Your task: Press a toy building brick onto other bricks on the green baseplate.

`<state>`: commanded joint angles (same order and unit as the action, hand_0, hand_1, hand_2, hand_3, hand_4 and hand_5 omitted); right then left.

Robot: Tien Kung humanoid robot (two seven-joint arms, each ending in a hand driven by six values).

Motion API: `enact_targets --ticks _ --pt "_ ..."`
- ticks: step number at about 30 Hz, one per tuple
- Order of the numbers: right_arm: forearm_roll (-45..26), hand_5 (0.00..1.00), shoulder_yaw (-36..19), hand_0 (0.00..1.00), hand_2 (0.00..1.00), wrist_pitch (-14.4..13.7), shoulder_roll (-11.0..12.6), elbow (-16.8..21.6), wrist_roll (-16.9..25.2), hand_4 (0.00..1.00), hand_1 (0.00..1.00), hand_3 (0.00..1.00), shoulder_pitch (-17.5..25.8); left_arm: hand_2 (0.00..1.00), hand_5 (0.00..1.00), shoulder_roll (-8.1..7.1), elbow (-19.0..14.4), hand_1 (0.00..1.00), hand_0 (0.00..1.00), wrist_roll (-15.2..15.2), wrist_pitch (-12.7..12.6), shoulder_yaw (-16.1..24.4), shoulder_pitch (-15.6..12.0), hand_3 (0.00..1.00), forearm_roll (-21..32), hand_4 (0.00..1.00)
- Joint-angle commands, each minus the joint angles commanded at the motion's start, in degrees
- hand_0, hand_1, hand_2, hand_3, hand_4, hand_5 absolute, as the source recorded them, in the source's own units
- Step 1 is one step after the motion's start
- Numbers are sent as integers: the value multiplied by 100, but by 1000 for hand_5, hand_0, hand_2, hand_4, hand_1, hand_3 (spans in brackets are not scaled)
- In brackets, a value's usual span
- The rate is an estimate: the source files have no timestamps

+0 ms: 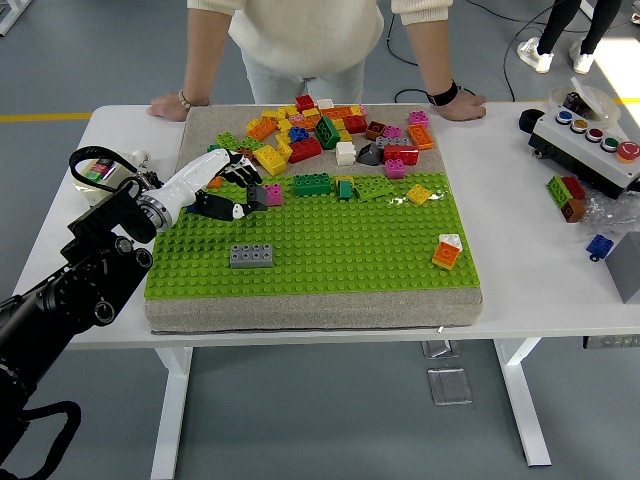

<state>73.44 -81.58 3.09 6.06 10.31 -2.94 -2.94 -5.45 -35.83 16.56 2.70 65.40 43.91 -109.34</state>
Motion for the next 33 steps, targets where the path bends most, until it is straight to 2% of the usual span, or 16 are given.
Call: enact_targets --ticks 6,20,24,33 --pt "9 495 -14 761 732 -1 8 0 3 973 688 690 9 561 2 -50 -96 567 616 -17 22 3 -57 539 -7 682" --pt "28 495 -53 759 732 0 18 0 8 973 688 690 34 562 2 -215 -597 568 618 -110 133 -36 -334 541 14 687" --pt "34 495 -65 760 732 0 15 0 13 974 689 691 46 562 2 -280 -883 568 618 -157 144 -31 -450 541 -12 692" --pt "43 496 -92 759 732 1 29 0 14 974 688 691 56 562 2 -399 -1290 568 617 -223 198 -45 -666 539 16 697"
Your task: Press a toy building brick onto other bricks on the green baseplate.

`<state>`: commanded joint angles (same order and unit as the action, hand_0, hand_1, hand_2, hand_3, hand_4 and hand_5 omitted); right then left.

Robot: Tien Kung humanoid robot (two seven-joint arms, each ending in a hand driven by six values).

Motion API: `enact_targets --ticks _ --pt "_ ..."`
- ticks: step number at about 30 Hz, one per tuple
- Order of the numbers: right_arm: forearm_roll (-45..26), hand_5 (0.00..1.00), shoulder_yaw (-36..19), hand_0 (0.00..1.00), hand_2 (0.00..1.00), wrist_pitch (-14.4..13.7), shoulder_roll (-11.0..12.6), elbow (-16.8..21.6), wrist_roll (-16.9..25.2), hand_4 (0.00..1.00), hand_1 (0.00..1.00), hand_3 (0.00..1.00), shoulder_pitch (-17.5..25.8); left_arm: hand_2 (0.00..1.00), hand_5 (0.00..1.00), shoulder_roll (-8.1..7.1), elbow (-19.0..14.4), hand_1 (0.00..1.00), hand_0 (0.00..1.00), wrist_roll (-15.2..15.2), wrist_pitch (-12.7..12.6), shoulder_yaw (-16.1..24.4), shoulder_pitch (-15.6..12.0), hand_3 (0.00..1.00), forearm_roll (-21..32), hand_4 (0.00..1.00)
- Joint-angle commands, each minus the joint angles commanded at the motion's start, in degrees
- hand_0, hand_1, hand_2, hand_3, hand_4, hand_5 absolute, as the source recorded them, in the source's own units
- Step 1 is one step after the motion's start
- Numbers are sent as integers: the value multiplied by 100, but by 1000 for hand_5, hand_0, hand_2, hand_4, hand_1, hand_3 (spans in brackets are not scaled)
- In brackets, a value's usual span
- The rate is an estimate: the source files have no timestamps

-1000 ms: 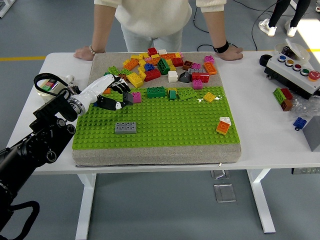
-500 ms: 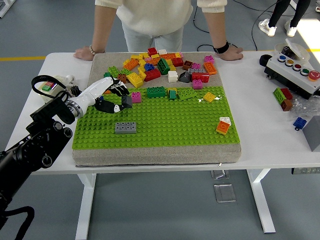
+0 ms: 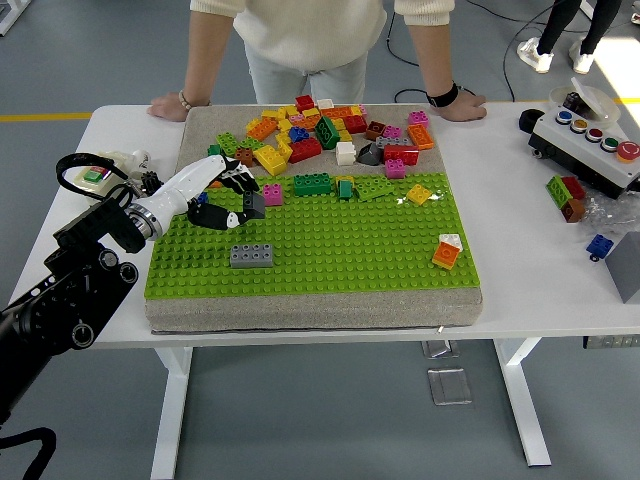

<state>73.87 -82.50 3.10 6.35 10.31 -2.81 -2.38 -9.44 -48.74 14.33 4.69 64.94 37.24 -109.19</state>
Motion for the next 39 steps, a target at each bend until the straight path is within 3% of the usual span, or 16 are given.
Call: enact_targets --ticks 16,39 --pt "3 495 -58 761 733 -3 12 0 12 974 689 691 28 563 2 -124 -541 568 618 -83 55 10 -441 541 -19 701" --pt "-4 496 -97 760 733 -12 28 0 14 974 689 691 38 564 2 -240 -838 569 619 -129 143 4 -720 541 -50 708"
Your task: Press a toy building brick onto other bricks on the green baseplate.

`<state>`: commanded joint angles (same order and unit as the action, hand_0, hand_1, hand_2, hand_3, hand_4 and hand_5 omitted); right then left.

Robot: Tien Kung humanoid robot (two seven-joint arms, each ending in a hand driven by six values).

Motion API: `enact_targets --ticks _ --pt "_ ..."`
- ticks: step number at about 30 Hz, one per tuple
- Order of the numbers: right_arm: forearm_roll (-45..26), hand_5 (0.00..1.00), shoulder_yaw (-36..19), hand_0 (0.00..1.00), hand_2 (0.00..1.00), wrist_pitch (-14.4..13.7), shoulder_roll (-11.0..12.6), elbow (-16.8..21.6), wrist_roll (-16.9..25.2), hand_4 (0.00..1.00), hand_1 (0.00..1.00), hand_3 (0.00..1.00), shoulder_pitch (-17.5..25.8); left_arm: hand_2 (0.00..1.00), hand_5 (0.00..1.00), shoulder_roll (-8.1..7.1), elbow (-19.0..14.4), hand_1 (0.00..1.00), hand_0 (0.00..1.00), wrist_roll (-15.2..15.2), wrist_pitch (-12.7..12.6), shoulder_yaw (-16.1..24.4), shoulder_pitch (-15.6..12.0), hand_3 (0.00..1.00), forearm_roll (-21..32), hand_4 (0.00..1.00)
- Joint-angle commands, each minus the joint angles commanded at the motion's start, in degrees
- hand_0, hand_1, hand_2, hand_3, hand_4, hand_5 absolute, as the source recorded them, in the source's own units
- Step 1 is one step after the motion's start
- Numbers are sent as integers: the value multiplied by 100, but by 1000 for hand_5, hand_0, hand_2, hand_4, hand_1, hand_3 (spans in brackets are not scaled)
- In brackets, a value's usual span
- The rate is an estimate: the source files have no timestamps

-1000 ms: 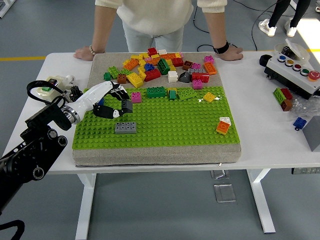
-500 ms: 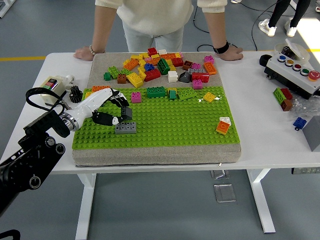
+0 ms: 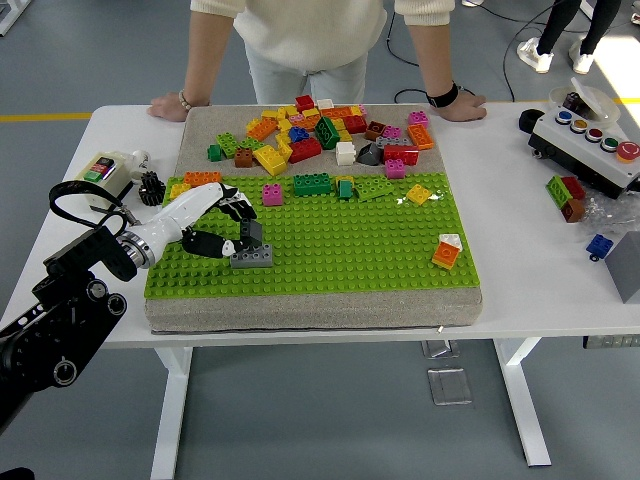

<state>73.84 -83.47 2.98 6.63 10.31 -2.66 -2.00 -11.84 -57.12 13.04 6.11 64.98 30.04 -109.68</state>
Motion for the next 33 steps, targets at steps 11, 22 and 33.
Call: enact_targets --ticks 11,22,33 --pt "-2 494 -17 759 733 4 1 0 2 973 689 690 -4 563 2 -18 -45 569 619 3 9 -17 -52 541 9 707" --pt "-13 494 -13 759 733 0 -1 0 4 973 689 690 2 562 2 -15 -70 568 619 -9 31 -28 -78 541 -10 706" --pt "-29 494 3 760 733 -12 -13 0 2 973 690 692 1 566 2 -26 -66 569 618 -9 41 -44 -108 543 -16 714"
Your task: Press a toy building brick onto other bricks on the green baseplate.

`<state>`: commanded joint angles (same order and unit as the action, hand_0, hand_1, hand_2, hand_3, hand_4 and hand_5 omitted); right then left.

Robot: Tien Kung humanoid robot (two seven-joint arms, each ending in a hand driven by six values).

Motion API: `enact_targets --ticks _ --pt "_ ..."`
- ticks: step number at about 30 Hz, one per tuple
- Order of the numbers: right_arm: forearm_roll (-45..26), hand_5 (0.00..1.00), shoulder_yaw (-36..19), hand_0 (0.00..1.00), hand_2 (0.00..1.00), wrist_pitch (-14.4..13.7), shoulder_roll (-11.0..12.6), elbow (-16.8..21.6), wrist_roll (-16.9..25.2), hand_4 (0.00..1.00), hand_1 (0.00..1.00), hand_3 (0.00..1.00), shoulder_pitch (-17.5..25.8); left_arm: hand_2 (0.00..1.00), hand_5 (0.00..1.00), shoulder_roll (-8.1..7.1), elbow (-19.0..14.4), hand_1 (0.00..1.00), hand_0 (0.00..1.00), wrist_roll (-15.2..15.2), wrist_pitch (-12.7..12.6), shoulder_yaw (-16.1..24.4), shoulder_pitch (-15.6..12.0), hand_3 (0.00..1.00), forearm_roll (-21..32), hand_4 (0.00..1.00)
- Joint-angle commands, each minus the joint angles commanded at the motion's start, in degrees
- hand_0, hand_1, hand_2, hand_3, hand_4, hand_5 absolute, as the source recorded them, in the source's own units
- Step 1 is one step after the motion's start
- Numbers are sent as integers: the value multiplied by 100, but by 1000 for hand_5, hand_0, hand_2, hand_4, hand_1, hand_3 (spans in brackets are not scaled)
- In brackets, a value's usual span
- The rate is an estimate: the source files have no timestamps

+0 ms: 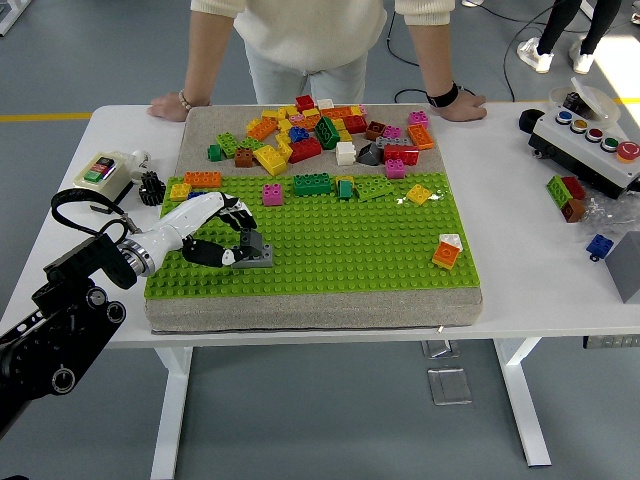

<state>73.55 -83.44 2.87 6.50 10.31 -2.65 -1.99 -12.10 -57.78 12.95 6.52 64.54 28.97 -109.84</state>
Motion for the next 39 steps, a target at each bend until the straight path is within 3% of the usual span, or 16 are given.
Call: enact_targets --ticks 39 --pt "-18 493 16 759 733 4 -3 0 -7 971 689 690 -8 572 2 48 119 587 627 64 110 55 34 546 -30 750"
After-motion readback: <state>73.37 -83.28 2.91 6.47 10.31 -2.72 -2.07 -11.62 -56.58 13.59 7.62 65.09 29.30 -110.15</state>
